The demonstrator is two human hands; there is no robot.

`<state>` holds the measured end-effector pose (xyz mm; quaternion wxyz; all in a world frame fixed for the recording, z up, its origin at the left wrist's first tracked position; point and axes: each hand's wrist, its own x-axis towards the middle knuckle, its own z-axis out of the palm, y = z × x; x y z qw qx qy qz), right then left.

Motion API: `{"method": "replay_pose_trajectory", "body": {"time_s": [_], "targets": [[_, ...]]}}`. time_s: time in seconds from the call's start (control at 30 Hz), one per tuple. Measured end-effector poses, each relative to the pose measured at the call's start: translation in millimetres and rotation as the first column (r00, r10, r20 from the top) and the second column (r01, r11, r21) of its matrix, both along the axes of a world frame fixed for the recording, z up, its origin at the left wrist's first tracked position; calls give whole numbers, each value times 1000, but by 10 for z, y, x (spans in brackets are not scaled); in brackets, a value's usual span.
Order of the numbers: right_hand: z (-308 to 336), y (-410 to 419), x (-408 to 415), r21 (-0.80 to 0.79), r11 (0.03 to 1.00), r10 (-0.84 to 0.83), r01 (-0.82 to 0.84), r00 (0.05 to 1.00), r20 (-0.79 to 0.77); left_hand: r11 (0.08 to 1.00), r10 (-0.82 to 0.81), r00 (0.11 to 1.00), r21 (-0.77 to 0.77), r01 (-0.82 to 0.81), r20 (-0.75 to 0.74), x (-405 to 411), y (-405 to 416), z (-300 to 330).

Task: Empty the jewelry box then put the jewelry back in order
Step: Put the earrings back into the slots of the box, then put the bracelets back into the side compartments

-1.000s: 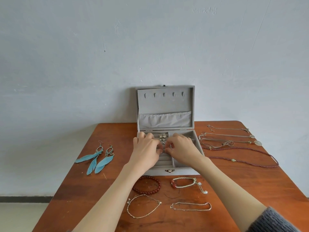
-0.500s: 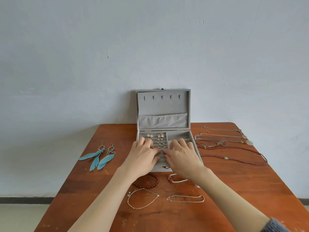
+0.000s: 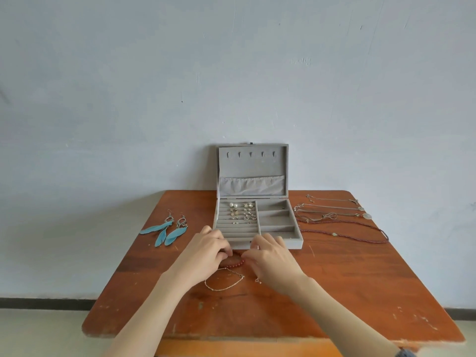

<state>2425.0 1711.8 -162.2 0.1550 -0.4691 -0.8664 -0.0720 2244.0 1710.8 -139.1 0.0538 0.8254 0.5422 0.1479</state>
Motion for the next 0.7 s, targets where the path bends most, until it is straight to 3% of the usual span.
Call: {"method": "replay_pose_trajectory", "body": {"time_s": [0.33, 0.43, 0.5, 0.6, 0.7], "targets": [[-48, 82, -264, 41, 997, 64, -69, 993, 102, 997, 45, 997, -56, -48, -55, 1, -105, -6], [20, 95, -273, -113, 991, 53, -66, 992, -118, 996, 79, 996, -34, -81, -35, -27, -64, 4], [114, 110, -306, -235, 968, 7, -91, 942, -337, 995, 102, 995, 11, -102, 7, -41, -26, 22], [314, 156, -308, -401, 906, -155, -133, 777, -610, 992, 116, 978, 26, -123, 171, -35, 38, 97], [511, 264, -149, -561, 787, -335, -259, 584, -739, 986, 168, 894, -60, -158, 415, -6, 93, 263]]}}
